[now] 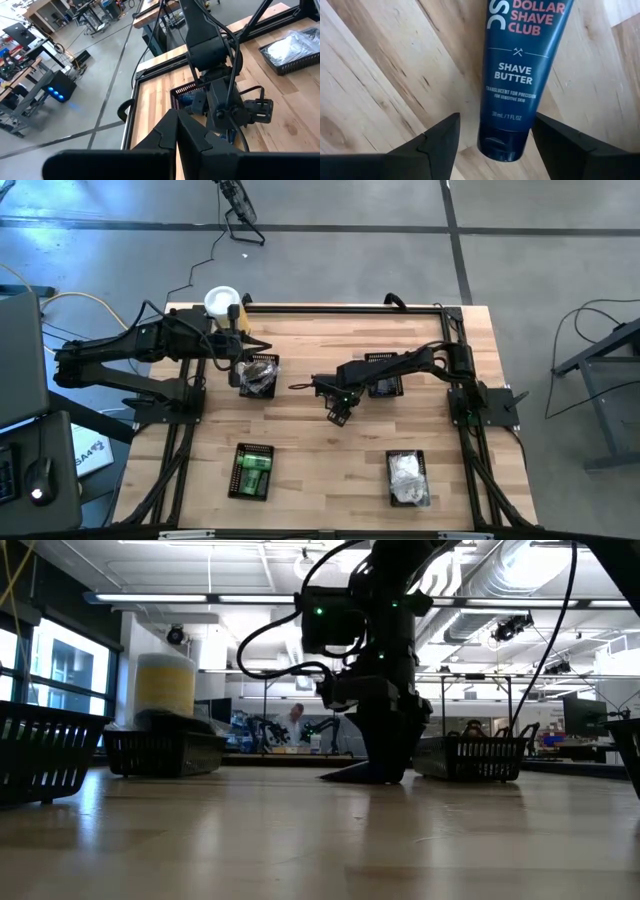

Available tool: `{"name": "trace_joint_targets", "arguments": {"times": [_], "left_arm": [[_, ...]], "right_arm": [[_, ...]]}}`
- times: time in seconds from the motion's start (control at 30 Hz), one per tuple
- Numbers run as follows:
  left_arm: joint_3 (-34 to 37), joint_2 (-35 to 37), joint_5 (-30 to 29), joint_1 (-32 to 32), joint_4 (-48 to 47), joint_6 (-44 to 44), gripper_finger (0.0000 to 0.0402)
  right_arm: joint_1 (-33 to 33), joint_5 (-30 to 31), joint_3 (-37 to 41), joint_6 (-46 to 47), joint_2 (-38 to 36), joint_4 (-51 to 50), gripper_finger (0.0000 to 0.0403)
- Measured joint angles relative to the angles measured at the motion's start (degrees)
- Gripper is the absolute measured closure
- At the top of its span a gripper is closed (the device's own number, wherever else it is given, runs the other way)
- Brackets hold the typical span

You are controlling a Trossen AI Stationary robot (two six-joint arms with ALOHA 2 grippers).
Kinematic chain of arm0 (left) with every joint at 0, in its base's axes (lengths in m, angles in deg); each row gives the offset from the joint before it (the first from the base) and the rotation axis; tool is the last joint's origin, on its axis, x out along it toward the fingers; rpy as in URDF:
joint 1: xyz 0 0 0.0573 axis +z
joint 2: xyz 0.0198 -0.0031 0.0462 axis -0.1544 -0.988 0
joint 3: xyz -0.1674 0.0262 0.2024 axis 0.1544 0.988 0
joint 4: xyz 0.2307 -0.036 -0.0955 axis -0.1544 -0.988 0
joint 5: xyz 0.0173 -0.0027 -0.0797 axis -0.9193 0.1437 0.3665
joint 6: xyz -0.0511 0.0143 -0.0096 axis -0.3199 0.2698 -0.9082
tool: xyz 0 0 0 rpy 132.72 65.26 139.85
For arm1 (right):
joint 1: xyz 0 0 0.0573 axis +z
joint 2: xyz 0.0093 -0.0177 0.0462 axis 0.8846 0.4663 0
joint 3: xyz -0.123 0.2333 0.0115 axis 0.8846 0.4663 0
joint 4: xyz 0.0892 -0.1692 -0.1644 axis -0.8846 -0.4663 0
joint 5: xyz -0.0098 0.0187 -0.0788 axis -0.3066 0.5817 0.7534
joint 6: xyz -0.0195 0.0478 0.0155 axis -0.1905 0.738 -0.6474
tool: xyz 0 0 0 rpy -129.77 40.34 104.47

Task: Pick & Place Travel size toiletries
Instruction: Put the blue shave cream into the top right black basket

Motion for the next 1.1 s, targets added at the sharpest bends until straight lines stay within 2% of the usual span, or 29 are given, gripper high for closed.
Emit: {"name": "trace_joint_targets", "arguments": {"times": [0.53, 0.8, 1.1], "left_arm": [[0.0, 0.0, -0.2, 0.0, 0.0, 0.0, 0.0401], [0.0, 0.0, -0.1, 0.0, 0.0, 0.0, 0.0401], [0.0, 0.0, -0.1, 0.0, 0.0, 0.0, 0.0401]], "right_arm": [[-0.1, 2.0, 0.0, 0.0, 0.0, 0.2, 0.0268], [0.0, 2.0, 0.1, 0.0, -0.4, -0.6, 0.0267], [-0.4, 3.0, 0.1, 0.0, -6.9, -6.1, 0.0272]]}}
